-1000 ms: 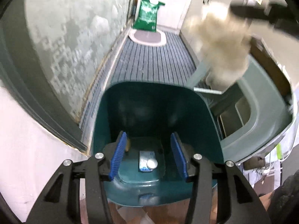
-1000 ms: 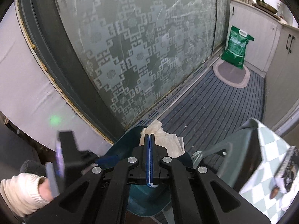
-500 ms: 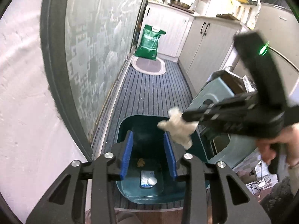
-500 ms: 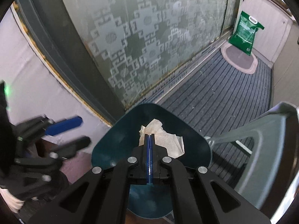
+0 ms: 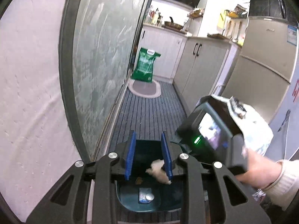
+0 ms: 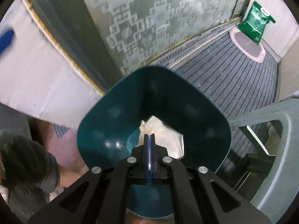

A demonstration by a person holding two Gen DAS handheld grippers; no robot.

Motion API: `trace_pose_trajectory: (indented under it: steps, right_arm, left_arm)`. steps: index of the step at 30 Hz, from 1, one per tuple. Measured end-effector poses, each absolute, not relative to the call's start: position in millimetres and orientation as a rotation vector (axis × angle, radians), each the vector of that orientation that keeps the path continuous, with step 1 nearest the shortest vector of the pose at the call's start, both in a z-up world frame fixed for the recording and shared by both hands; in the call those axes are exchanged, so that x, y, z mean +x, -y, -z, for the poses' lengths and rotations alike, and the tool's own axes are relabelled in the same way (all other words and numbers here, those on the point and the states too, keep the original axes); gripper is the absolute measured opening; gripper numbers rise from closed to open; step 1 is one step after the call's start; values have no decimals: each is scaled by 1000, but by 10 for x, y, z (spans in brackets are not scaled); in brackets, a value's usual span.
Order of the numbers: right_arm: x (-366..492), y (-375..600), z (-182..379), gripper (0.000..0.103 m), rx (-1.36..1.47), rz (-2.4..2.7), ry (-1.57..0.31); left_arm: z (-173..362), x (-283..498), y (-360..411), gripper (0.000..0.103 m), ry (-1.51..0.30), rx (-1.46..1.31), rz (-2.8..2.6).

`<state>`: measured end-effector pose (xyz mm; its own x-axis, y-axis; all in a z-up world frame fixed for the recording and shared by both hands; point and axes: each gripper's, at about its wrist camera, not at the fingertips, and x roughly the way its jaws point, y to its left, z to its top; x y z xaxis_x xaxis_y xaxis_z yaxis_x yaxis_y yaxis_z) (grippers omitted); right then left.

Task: Collect trash
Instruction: 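Lower the right tool into the teal bin and release the plastic bag, then move both tools back to the table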

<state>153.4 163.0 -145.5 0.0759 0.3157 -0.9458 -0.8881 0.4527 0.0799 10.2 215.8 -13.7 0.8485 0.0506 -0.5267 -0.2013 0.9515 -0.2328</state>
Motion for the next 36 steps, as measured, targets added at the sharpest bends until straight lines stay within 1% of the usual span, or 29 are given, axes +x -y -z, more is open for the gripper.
trace_pose_trajectory:
  steps: [1, 2, 3, 13, 25, 32, 36]
  right_arm:
    - [1514, -1630, 1480, 25, -635, -987, -1155]
    - [1504, -1627, 1496, 42, -641, -986, -1153]
    - [1487, -1623, 1496, 47, -646, -987, -1145]
    - [1462, -1549, 1293, 47, -610, -1028, -1100]
    - [1499, -1318, 543, 47, -481, -1060, -928]
    - [1594, -1064, 197, 46, -422, -1043, -858]
    - [1676, -853, 37, 46, -394, -1018, -824]
  left_arm:
    - [115, 103, -2152, 29, -534, -286, -135]
    - [89, 100, -2146, 29, -525, -281, -136]
    - [72, 101, -2130, 29, -521, -274, -141]
    - [-68, 75, -2077, 29, -443, -280, -154]
    - [-228, 73, -1970, 35, -365, -298, -175]
    - [-265, 180, -1808, 35, -370, -279, -152]
    - [-266, 248, -1697, 39, -378, -272, -134]
